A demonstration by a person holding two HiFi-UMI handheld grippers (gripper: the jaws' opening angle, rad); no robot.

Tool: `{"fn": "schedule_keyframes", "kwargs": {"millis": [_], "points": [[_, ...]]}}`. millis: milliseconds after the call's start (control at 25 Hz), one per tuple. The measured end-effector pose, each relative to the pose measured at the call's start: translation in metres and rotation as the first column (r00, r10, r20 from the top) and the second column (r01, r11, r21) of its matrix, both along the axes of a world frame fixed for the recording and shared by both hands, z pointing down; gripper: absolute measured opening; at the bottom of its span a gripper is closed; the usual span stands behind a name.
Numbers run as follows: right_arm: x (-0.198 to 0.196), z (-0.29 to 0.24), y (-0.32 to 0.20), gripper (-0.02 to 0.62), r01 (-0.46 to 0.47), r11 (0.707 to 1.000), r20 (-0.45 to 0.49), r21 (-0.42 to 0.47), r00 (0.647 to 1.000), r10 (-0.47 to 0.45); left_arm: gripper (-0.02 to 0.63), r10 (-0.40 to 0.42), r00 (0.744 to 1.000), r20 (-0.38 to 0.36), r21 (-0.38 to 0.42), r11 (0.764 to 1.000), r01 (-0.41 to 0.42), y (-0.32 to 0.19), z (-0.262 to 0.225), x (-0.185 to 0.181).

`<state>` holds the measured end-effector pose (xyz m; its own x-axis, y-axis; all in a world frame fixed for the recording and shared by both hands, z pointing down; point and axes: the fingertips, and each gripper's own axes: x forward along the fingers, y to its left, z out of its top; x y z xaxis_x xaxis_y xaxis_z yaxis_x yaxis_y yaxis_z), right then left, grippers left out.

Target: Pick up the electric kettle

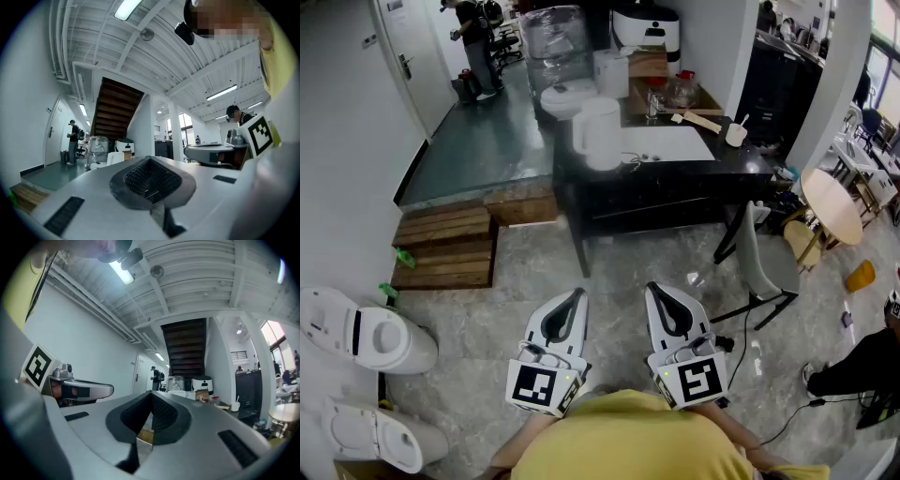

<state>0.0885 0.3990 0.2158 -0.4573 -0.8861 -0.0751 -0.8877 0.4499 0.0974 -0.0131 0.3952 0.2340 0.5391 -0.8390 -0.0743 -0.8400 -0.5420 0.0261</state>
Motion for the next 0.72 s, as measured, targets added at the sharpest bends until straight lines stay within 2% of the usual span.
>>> {"fn": "schedule_keyframes", "kwargs": {"millis": [360,720], "points": [[-0.026,0.006,-0.008,0.014,0.003,1.0,-0.054,-0.007,0.999,-0.004,0.008,0.017,1.0,-0.013,0.01,1.0,-0.017,-0.01,0.005,-0.022],[-0.051,0.019,-0.017,0.015,-0.041,0.999,-0.031,-0.032,0.999,0.04,0.008,0.07,0.997,-0.029,-0.003,0.998,-0.07,-0.021,0.013,-0.047]]}}
